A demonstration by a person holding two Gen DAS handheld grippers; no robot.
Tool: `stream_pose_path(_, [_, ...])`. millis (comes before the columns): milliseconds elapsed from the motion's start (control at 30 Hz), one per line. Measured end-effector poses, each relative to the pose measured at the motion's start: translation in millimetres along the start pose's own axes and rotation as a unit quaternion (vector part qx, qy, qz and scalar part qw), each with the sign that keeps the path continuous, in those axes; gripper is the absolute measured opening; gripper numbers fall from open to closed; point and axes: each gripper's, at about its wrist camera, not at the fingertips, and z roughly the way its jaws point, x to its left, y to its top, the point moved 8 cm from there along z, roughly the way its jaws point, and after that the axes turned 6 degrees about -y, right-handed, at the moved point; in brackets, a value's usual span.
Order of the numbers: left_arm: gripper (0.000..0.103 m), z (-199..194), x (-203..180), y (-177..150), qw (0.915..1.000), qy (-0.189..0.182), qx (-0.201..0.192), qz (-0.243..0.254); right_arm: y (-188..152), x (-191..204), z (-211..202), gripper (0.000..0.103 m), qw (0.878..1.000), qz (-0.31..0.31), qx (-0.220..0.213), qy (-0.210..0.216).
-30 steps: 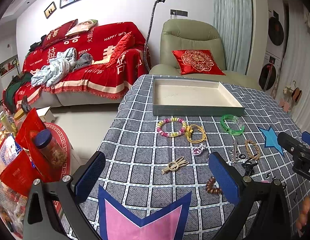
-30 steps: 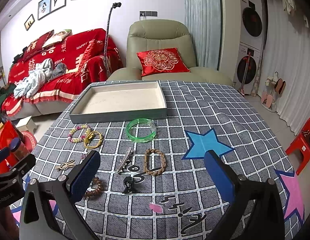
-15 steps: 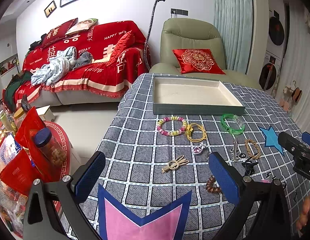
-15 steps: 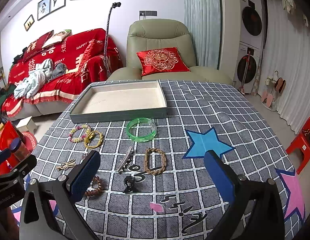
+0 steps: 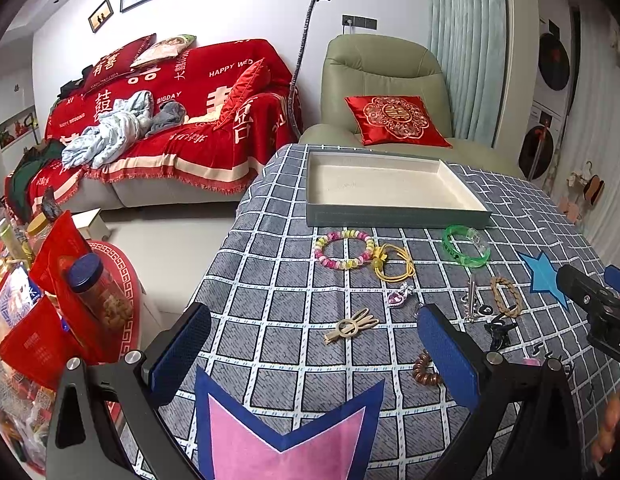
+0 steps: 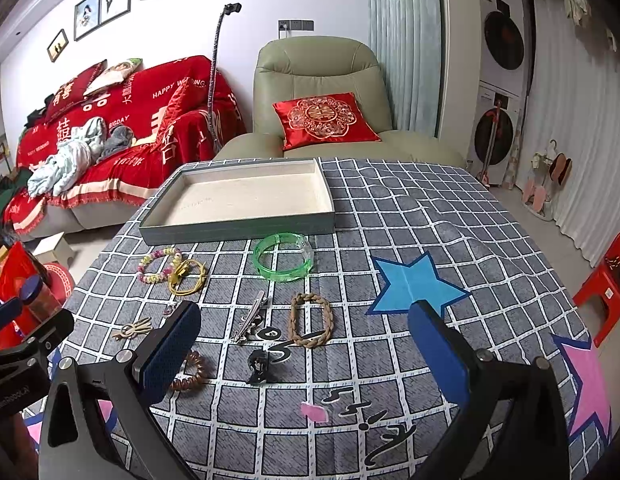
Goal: Organize jewelry
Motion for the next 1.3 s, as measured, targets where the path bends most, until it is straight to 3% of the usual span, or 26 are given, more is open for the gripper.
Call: stream_pose_path(1300, [0.103,2.7,-0.5,-2.1,1.0000,-0.001,0.005,0.001,-0.9,0.4,0.4,0.103,1.000,0.003,0.005,0.003])
